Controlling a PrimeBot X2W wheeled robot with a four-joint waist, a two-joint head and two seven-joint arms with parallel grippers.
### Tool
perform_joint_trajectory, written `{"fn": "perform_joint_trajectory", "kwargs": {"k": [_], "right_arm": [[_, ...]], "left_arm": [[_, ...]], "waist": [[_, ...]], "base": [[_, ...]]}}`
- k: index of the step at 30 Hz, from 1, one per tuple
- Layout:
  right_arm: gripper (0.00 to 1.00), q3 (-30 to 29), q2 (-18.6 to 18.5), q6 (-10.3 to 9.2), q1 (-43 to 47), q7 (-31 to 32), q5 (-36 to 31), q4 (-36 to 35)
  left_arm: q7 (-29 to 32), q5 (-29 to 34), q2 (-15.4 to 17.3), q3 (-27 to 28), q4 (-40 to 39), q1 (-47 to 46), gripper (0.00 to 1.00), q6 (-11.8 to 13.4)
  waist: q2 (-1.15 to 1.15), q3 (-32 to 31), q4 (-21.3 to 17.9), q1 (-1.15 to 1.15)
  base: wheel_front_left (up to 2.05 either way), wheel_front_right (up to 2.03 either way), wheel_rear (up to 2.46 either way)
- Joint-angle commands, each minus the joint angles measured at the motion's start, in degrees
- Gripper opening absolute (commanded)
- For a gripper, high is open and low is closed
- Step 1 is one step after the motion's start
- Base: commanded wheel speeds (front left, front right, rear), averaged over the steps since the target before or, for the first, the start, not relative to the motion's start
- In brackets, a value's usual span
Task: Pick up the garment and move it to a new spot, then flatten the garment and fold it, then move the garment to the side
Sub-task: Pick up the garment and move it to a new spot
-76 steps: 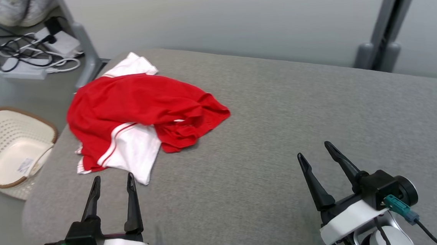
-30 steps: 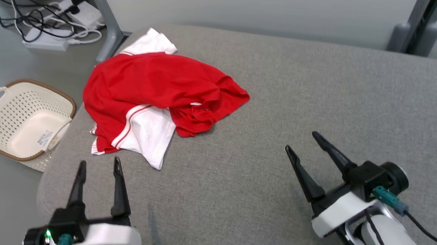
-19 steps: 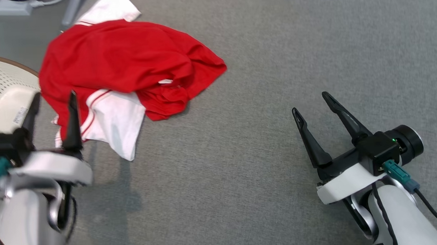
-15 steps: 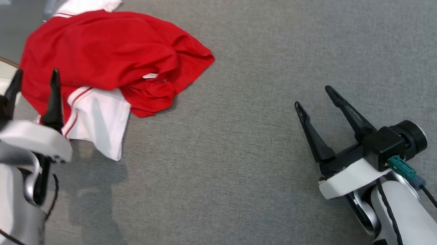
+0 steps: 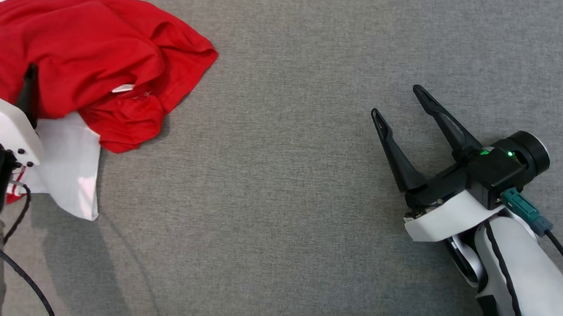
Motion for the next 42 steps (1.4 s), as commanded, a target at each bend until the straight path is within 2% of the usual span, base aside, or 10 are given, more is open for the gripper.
{"fn": "perform_joint_trajectory", "kwargs": {"k": [1,4,5,6,7,8,15,22,30,42], "right_arm": [[1.0,-0.2,-0.3,-0.02,-0.4,-0.1,-0.3,0.0],[1.0,-0.2,-0.2,-0.02,-0.2,-0.1,-0.2,0.0],[1.0,-0.1,-0.2,-0.02,-0.2,-0.1,-0.2,0.0],[1.0,-0.1,-0.2,-0.02,-0.3,-0.1,-0.1,0.0],[1.0,-0.1,-0.2,-0.02,-0.3,-0.1,-0.1,0.0],[1.0,-0.1,-0.3,-0.02,-0.2,-0.1,-0.1,0.0],[1.0,-0.1,-0.1,-0.02,-0.4,-0.1,0.3,0.3],[1.0,0.4,0.1,-0.02,0.1,-0.1,0.9,0.9],[1.0,-1.0,0.2,-0.02,1.4,-0.1,2.5,1.0],[1.0,-2.1,0.3,-0.02,4.2,-0.1,5.0,1.3]], "left_arm": [[0.2,-0.3,1.1,-0.5,1.0,-1.7,1.0,-0.1],[0.9,-0.9,1.6,-1.2,3.3,-3.0,1.0,-0.1],[1.0,-0.9,1.9,-1.5,4.0,-3.4,0.76,-0.1],[1.5,-1.1,2.0,-1.7,4.8,-3.7,0.37,-0.1],[1.5,-1.1,2.0,-1.7,4.8,-3.7,0.37,-0.1],[1.7,-1.4,2.1,-1.8,5.5,-4.0,0.02,-0.1],[0.2,-2.6,2.4,-1.8,8.8,-5.8,0.0,-0.1],[-6.3,-3.7,2.7,-0.1,8.3,-7.1,0.0,1.1],[-15.3,-3.6,3.9,1.2,2.8,-7.8,0.0,2.2],[-15.5,-4.6,4.4,2.2,-10.2,-5.3,0.0,4.5]], "waist": [[0.0,0.8,-0.8,0.0],[0.0,1.2,-1.2,0.0],[0.0,1.3,-1.3,0.0],[0.0,1.3,-1.4,0.0],[0.0,1.3,-1.4,0.0],[0.0,1.3,-1.5,0.0],[0.0,0.8,-1.6,0.0],[0.0,-2.4,-1.5,0.0],[0.0,-9.6,-1.9,0.0],[0.0,-17.1,-2.8,0.0]], "base": [[0.0,0.0,0.0],[0.0,0.0,0.0],[0.0,0.0,0.0],[0.0,0.0,0.0],[0.0,0.0,0.0],[0.0,0.0,0.0],[0.0,0.0,0.0],[0.0,0.0,0.0],[0.0,0.0,0.0],[0.0,0.0,0.0]]}}
